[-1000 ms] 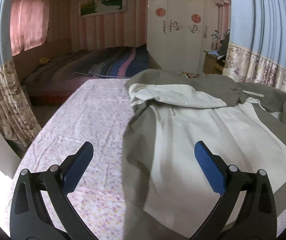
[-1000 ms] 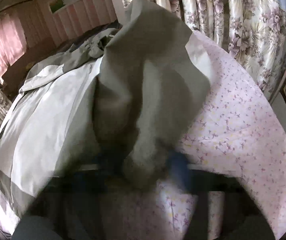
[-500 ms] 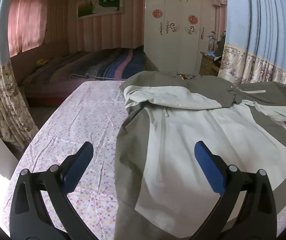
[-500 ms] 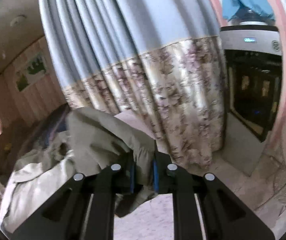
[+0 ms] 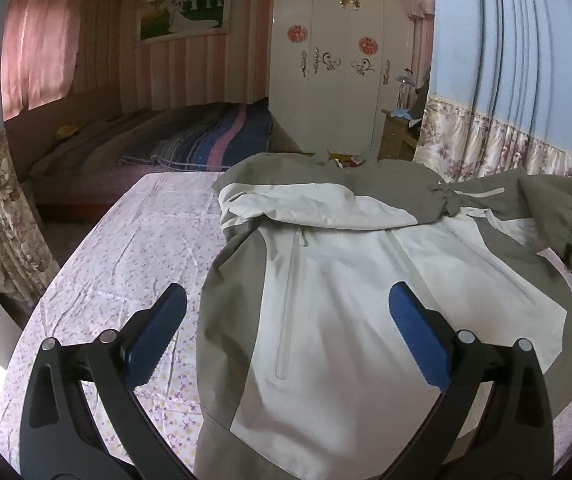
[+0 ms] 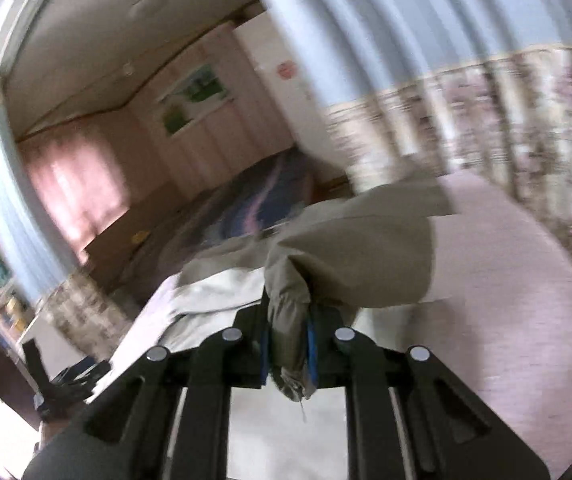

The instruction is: Fold large clothes

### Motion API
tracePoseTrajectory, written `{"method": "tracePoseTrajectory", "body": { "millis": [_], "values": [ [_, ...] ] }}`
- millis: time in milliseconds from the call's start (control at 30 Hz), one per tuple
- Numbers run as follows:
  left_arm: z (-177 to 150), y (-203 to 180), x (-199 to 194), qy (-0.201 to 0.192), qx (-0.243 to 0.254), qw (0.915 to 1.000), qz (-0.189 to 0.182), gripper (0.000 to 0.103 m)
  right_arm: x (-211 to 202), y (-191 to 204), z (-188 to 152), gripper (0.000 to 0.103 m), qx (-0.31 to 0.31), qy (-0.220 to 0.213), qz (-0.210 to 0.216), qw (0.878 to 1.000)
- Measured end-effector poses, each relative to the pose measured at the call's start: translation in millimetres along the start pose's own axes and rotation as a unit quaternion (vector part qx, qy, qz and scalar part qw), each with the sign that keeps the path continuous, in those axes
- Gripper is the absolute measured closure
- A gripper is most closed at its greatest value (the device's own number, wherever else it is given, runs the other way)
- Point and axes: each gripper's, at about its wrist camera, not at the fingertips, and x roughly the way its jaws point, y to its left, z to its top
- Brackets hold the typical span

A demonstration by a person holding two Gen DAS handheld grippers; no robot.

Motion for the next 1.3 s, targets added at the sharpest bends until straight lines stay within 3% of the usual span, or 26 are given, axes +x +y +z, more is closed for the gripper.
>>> {"method": "tracePoseTrajectory", "body": {
  "millis": [133, 200, 267, 300, 533, 800, 933, 1133, 1233, 1300],
  "values": [
    [0.3, 5.6, -3.6, -0.006, 0.003, 0.9999, 0.009, 0.003, 40.5, 43.0, -13.1, 0.089, -0.020, 0.029, 0.053, 0.998],
    [0.5, 8.6, -3.6, -0.003, 0.007, 0.9999, 0.014, 0.003, 56.5, 55.4, -20.7, 0.078, -0.041, 0.053, 0.055, 0.996],
    [1.1, 10.6, -4.6, -0.001, 0.008, 0.9998, 0.018, 0.003, 67.8, 63.7, -27.4, 0.024, -0.058, 0.080, 0.058, 0.993],
    [0.8, 11.0, -5.4, -0.001, 0.009, 0.9998, 0.017, 0.003, 65.9, 64.7, -30.3, 0.019, -0.066, 0.074, 0.048, 0.994],
    [-5.5, -7.1, 2.5, 0.025, 0.004, 0.9997, -0.004, 0.003, 41.9, 30.7, -22.6, 0.015, -0.063, 0.043, -0.009, 0.997],
    [-19.5, -91.1, 25.9, 0.088, 0.019, 0.9906, -0.103, 0.003, 14.3, -37.3, -5.3, 0.015, -0.012, 0.021, -0.041, 0.999],
    [-23.9, -125.5, 59.5, 0.126, 0.015, 0.9860, -0.108, 0.003, 6.9, -49.6, -0.4, 0.015, -0.016, 0.024, -0.051, 0.998],
    [-15.9, -150.2, 94.6, 0.145, -0.012, 0.9843, -0.099, 0.003, 0.6, -53.3, 6.9, 0.012, -0.034, 0.023, -0.065, 0.997],
    [-20.9, -158.2, 122.6, 0.194, -0.037, 0.9739, -0.113, 0.003, 3.5, -52.9, 6.7, 0.011, -0.033, 0.026, -0.063, 0.997],
    [-27.8, -160.9, 135.1, 0.209, -0.054, 0.9684, -0.125, 0.010, 8.9, -50.2, 5.7, 0.011, -0.037, 0.033, -0.061, 0.997]
  ]
}}
